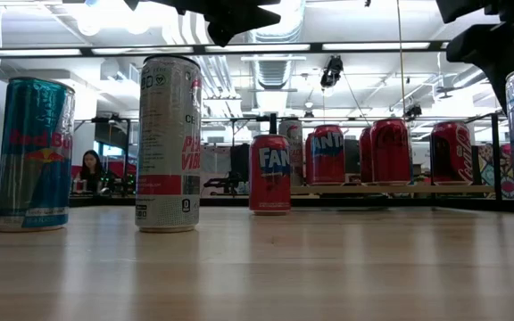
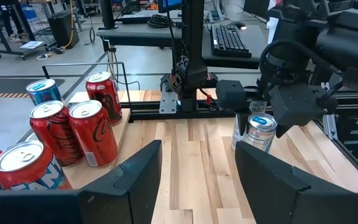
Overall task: Place canned beverage on shelf
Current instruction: Put the right blue soda can on the shelf aligned with the other blue soda can
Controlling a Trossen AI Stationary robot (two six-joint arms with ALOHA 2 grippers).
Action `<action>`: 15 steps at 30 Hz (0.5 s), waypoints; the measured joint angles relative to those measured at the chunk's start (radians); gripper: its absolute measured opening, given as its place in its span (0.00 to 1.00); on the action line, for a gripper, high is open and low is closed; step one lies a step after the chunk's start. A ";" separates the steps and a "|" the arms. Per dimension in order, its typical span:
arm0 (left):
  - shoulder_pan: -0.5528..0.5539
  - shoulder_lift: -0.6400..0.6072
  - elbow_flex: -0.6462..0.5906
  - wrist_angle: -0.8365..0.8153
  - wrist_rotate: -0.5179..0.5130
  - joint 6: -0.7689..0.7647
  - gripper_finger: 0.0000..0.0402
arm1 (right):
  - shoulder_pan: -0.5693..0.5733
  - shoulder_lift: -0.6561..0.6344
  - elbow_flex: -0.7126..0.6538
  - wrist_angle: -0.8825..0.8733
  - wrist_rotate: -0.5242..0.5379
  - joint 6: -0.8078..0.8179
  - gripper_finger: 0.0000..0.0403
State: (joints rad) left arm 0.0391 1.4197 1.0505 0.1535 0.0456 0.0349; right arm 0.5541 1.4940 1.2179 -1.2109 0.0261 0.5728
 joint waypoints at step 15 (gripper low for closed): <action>-0.001 0.000 0.000 0.000 0.000 0.000 0.47 | 0.000 0.000 -0.010 0.012 0.000 0.003 0.81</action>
State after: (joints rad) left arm 0.0383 1.4197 1.0506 0.1535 0.0456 0.0345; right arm 0.5541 1.4940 1.2076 -1.1992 0.0261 0.5758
